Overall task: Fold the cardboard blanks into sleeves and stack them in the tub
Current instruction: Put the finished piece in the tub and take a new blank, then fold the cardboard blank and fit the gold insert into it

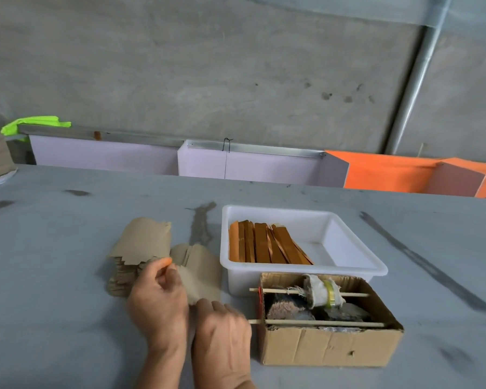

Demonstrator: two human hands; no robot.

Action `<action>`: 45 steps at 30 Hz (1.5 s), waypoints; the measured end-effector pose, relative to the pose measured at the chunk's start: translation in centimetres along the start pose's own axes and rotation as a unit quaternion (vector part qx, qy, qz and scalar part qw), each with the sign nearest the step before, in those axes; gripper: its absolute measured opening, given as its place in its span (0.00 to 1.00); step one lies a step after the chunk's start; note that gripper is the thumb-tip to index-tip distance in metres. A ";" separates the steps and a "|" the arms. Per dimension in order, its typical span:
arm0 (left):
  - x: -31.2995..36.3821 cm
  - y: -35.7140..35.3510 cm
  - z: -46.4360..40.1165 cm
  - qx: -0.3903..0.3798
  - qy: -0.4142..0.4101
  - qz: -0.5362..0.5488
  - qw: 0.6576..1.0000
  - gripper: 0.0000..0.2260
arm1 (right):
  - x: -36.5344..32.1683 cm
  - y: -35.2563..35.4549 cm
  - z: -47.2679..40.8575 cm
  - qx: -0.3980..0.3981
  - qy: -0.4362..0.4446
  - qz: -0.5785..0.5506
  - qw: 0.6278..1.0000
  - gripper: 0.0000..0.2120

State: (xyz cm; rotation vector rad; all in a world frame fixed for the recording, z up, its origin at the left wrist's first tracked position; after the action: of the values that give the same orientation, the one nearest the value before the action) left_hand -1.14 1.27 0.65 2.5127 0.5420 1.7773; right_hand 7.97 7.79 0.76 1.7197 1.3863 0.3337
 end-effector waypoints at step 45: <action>3.6 1.2 20.3 -0.439 -0.439 -0.137 0.772 0.04 | 17.5 13.6 15.0 -0.090 -0.034 -0.183 0.978 0.05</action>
State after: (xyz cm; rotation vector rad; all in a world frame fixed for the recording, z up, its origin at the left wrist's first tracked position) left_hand 18.90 4.95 -2.96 2.0277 -0.0223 0.3864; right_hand 32.96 16.55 -2.93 1.2856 1.5373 0.1853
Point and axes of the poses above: each hand's wrist, its own z-axis away from the middle knuckle, its own y-axis out of the back of the hand, x = y × z, the point moved 6 cm from there along -z, towards the middle knuckle, and after that the axes turned 10 degrees about -z, right-handed, at the moved point
